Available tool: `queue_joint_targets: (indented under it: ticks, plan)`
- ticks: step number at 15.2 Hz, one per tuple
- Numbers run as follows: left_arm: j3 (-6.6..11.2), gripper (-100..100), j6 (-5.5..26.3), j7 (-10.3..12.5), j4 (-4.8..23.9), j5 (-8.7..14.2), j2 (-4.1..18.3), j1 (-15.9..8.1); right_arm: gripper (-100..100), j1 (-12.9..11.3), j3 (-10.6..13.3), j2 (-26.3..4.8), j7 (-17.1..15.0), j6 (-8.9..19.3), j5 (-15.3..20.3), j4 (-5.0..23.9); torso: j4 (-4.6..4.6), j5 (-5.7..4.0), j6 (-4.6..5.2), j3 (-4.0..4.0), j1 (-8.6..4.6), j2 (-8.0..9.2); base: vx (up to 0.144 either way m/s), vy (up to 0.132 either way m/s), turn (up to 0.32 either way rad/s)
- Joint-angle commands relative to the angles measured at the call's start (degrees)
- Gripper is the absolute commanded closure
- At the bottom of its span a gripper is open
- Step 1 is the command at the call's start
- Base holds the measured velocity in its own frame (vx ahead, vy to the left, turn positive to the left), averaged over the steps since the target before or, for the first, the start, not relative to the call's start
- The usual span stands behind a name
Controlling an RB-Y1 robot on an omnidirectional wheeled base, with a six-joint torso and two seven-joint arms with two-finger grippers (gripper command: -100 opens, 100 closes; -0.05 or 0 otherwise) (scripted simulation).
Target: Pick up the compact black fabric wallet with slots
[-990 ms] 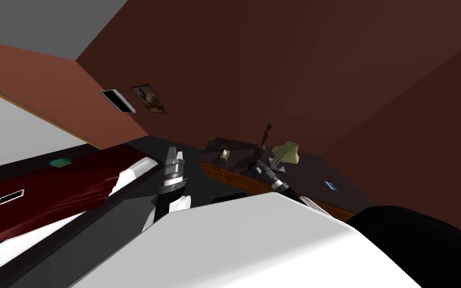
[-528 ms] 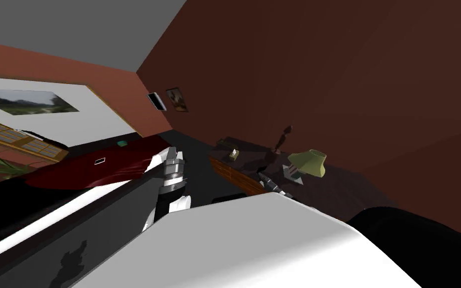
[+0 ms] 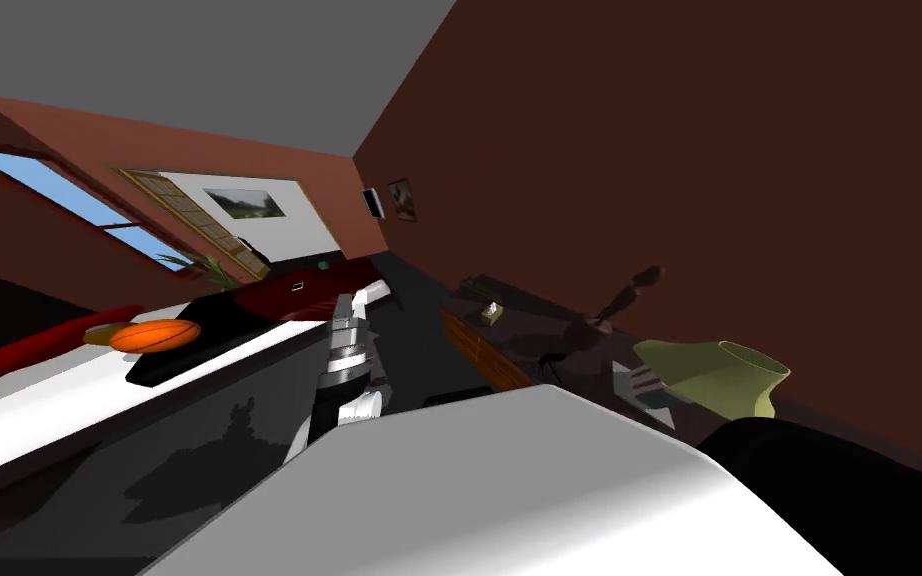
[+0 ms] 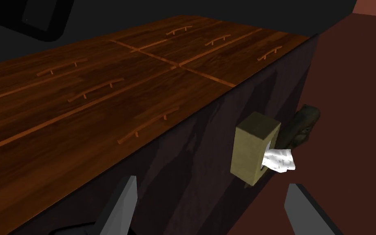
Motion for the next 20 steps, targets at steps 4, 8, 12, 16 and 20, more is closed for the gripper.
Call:
queue_joint_targets:
  ticks: [4, 8, 12, 16, 20]
  plan:
    - [0.00, 0, 0.0, 0.0, 0.0, 0.0, 0.0, 0.0, -100, 4.2, 2.5, -5.2, -2.5, 3.8, 0.7, 3.2, -0.01, 0.00, 0.00, -0.02, -0.01, -0.02, 0.030, 0.008, 0.481]
    - [0.01, 0, 0.0, 0.0, 0.0, 0.0, 0.0, 0.0, -100, 7.4, 4.7, -8.9, -4.4, 6.7, 1.3, 6.0, 0.01, 0.00, 0.04, 0.01, -0.02, 0.02, 0.019, -0.003, 0.425]
    - [0.01, 0, 0.0, 0.0, 0.0, 0.0, 0.0, 0.0, -100, 8.9, 5.8, -10.8, -5.4, 8.1, 1.6, 7.3, 0.01, -0.01, 0.00, 0.02, -0.06, 0.04, 0.007, -0.012, 0.412]
    - [0.01, 0, 0.0, 0.0, 0.0, 0.0, 0.0, 0.0, -100, 11.3, 7.9, -13.9, -7.1, 10.7, 2.1, 9.7, 0.02, 0.01, 0.01, 0.05, -0.06, 0.10, -0.006, -0.017, 0.410]
    - [0.01, 0, 0.0, 0.0, 0.0, 0.0, 0.0, 0.0, -100, 13.0, 9.9, -16.3, -8.8, 13.0, 2.6, 11.8, 0.04, -0.02, 0.03, 0.08, -0.08, 0.14, -0.020, -0.018, 0.361]
